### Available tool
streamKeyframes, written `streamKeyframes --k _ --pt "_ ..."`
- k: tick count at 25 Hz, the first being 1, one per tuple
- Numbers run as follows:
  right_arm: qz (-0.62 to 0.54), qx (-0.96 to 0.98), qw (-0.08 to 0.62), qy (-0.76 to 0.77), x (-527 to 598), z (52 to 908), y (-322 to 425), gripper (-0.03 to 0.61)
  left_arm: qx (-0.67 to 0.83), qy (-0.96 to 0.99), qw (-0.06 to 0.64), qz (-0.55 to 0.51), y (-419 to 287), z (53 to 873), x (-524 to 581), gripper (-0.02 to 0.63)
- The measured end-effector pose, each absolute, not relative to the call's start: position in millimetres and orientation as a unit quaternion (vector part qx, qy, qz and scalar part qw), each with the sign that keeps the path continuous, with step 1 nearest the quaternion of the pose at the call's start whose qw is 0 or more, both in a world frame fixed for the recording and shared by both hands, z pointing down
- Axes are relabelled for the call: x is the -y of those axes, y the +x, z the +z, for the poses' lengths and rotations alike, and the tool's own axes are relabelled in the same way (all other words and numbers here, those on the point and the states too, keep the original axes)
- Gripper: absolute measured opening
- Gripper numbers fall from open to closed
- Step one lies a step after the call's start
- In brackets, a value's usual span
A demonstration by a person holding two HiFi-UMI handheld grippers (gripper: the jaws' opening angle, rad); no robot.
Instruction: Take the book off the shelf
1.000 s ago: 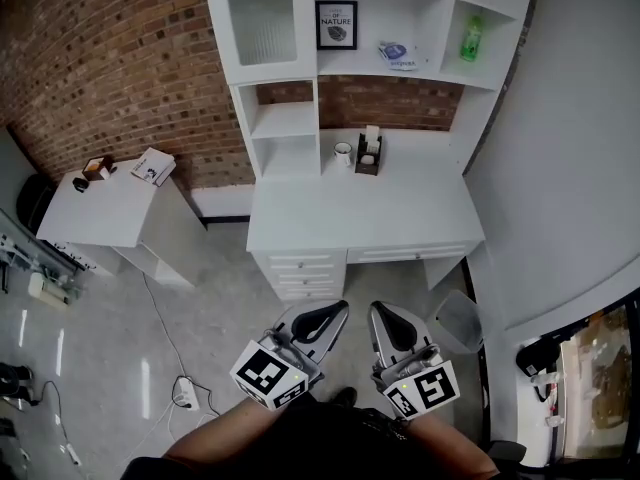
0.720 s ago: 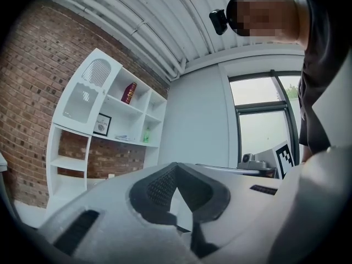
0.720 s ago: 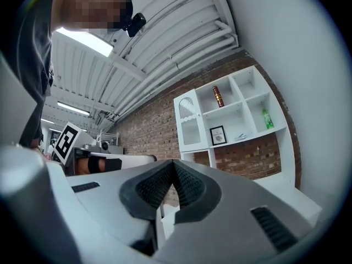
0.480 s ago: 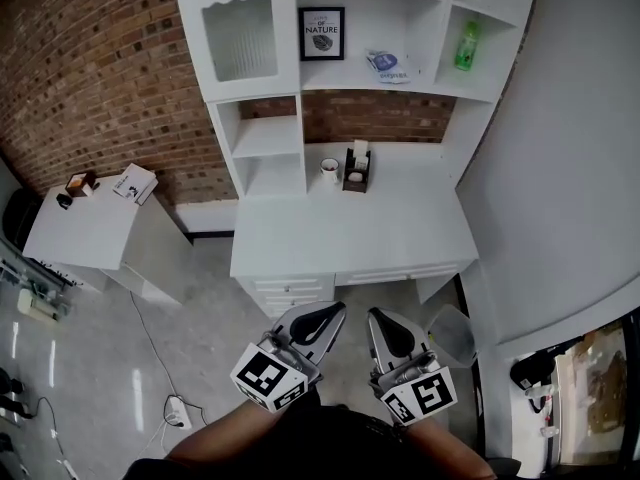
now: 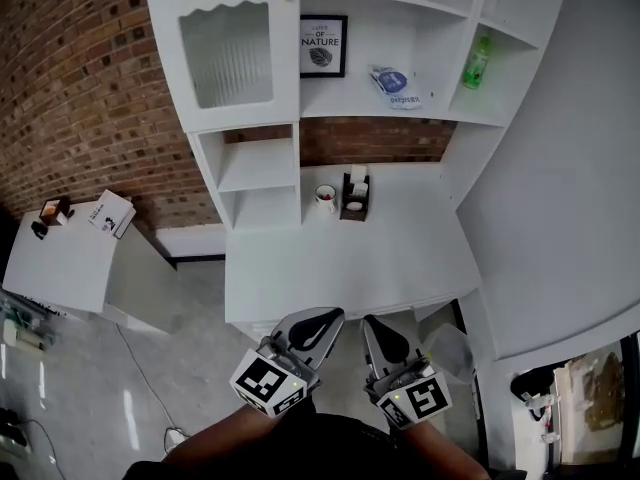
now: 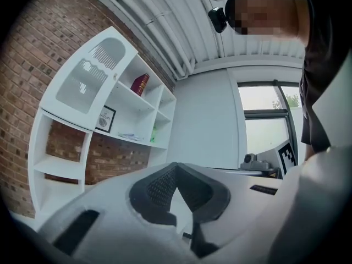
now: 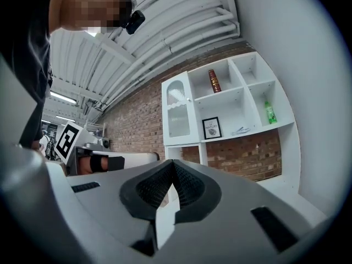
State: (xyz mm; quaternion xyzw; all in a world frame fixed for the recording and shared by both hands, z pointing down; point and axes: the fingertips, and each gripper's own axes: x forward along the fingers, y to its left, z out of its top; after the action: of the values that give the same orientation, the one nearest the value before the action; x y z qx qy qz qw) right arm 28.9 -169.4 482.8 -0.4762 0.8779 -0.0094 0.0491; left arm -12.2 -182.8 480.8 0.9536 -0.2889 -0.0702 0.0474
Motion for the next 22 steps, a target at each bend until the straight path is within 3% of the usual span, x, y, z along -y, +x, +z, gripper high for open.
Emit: streamKeyframes --k 10,22 --pt "-0.004 -0.867 0.07 -0.493 264 447 -20 0.015 0.245 0.966 0.041 -0.074 -52 447 273 0.005" --pt "0.072 -0.875 0.054 -0.476 338 381 -4 0.015 0.236 0.97 -0.017 -0.061 -34 396 346 0.005"
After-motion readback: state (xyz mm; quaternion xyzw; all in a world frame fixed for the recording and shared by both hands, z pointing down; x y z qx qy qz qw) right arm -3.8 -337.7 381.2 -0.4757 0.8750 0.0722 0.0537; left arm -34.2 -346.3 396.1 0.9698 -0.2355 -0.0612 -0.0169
